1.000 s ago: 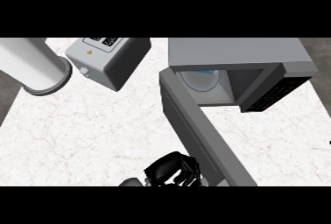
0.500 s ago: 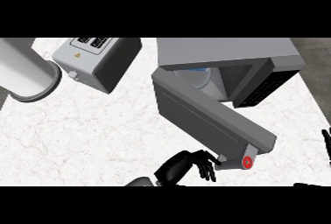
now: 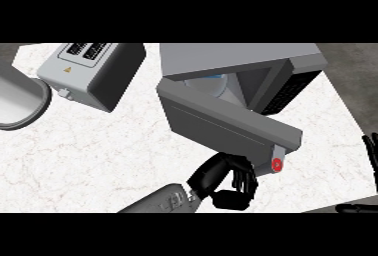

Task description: Pick up the milk, place it into the microwave and close the microwave

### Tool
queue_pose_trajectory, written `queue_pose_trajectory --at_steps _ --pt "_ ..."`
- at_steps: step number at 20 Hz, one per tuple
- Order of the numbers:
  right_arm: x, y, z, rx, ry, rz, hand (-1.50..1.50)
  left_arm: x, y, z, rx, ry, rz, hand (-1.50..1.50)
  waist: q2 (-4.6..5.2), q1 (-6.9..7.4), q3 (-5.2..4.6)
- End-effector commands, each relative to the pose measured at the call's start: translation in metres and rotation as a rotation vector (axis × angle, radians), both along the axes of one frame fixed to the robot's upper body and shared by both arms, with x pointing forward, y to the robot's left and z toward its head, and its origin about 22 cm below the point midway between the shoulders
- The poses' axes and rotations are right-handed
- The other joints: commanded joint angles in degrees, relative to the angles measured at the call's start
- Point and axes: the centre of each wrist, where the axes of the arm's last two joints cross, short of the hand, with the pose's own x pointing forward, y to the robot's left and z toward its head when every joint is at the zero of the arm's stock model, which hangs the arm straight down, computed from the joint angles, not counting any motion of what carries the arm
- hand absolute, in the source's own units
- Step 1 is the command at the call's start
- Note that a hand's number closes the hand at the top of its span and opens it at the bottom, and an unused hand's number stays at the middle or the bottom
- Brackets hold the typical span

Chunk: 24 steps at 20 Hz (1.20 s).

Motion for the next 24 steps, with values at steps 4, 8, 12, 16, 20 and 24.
queue_pose_trajectory --at_steps 4,8,12,16,20,24 --pt "0.019 0.000 0.025 -0.020 -0.033 0.124 -1.50 0.031 -0.020 0.044 -0.068 -0.136 0.055 1.50 0.54 -3.54 0.03" --pt "0.029 0.002 0.037 -0.023 -0.062 0.135 -1.50 0.046 -0.023 0.055 -0.076 -0.150 0.094 1.50 1.19 -5.44 0.12" --pt "0.041 0.002 0.053 -0.024 -0.111 0.174 -1.50 0.059 -0.025 0.067 -0.082 -0.162 0.142 1.50 1.65 -7.53 0.17" --pt "0.047 0.006 0.056 -0.007 -0.111 0.213 -1.50 0.073 -0.029 0.081 -0.072 -0.184 0.165 1.50 2.35 -8.78 0.40" --pt "0.056 0.011 0.066 0.006 -0.129 0.257 -1.50 0.086 -0.030 0.092 -0.071 -0.192 0.202 1.50 2.87 -9.93 0.43" --pt "0.069 0.013 0.084 -0.002 -0.163 0.290 -1.50 0.095 -0.031 0.100 -0.065 -0.195 0.236 1.50 3.32 -10.75 0.42"
